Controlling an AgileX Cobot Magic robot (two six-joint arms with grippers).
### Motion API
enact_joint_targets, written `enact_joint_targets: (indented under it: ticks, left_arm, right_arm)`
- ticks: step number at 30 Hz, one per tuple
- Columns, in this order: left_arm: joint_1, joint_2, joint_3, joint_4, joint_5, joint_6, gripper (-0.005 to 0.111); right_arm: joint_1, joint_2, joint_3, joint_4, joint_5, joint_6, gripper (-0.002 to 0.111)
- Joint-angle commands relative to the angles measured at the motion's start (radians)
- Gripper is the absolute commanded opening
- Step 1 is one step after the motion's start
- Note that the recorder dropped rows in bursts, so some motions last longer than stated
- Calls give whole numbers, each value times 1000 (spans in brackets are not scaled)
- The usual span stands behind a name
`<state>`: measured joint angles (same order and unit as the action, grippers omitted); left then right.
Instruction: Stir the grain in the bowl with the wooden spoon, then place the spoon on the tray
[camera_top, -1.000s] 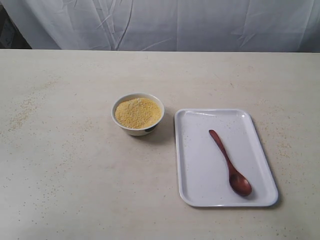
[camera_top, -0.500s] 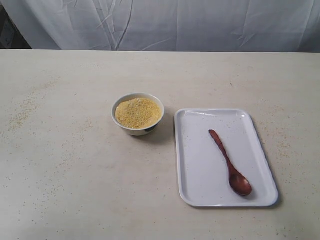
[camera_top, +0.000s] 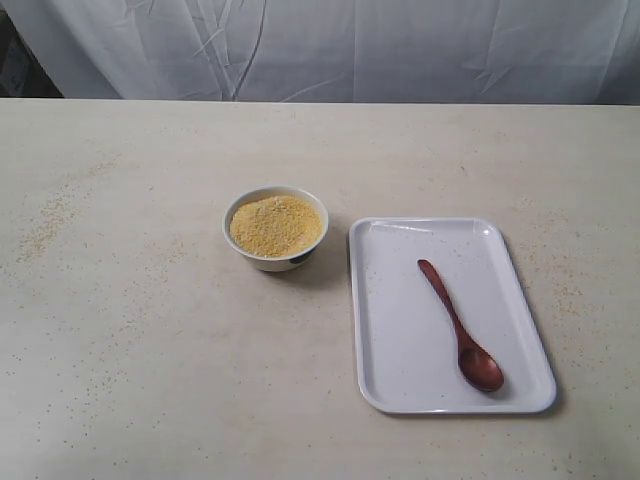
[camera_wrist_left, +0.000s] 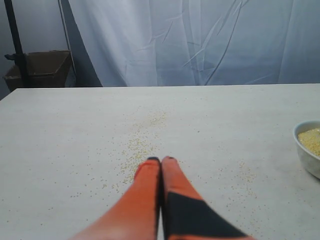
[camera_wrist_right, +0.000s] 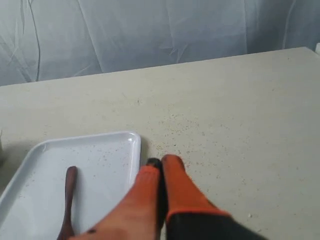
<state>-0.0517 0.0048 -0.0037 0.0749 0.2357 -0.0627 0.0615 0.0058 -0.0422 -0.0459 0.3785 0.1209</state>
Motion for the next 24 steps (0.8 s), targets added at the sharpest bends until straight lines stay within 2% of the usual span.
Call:
enact_joint_targets:
  ticks: [1, 11, 24]
  left_arm:
    - [1, -5, 4, -3, -5, -3, 0]
    - [1, -5, 4, -3, -5, -3, 0]
    - [1, -5, 4, -3, -5, -3, 0]
  right_arm:
    - [-4, -6, 7, -4, -14, -137, 2]
    - [-4, -6, 42, 75, -61, -155, 2]
    - [-4, -6, 42, 77, -75, -155, 2]
